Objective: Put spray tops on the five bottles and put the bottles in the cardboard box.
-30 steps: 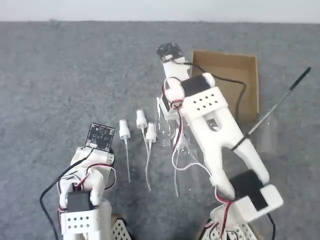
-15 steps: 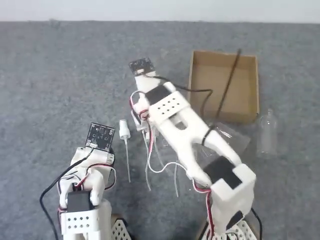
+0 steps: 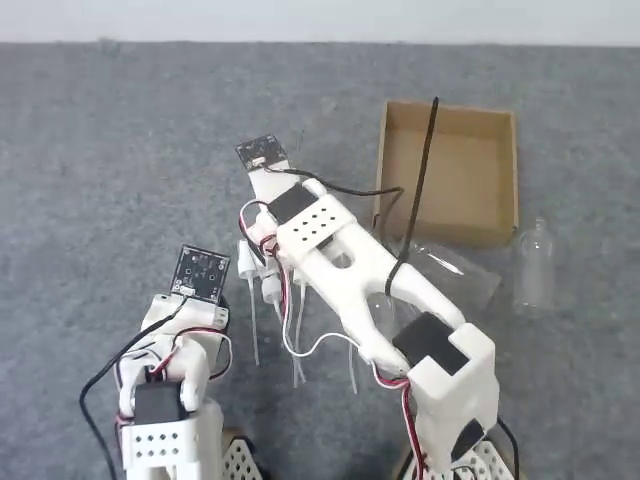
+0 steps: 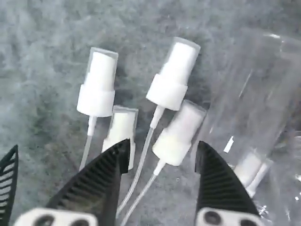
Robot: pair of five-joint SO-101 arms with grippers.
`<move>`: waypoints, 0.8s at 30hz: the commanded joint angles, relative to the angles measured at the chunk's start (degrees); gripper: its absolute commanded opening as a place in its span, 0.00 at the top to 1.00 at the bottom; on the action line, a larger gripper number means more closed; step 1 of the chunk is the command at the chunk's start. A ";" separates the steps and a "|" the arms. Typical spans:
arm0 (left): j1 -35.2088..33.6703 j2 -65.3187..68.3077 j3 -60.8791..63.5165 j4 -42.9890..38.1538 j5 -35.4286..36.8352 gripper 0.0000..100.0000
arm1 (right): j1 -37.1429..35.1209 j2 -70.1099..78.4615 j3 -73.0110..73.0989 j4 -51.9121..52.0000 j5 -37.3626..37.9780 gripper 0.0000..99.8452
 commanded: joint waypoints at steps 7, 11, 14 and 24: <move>-0.09 -0.53 -0.57 0.09 -0.35 0.90 | 11.74 -14.20 -12.13 16.57 9.49 0.82; -0.09 -0.53 -0.57 0.09 -0.35 0.90 | 16.57 -18.59 -12.48 22.90 13.71 0.82; -0.09 -0.53 -0.57 0.09 -0.35 0.90 | 21.41 -21.41 -12.40 27.65 17.76 0.82; -0.09 -0.53 -0.57 0.09 -0.35 0.90 | 49.80 -23.69 -12.22 29.85 32.00 0.82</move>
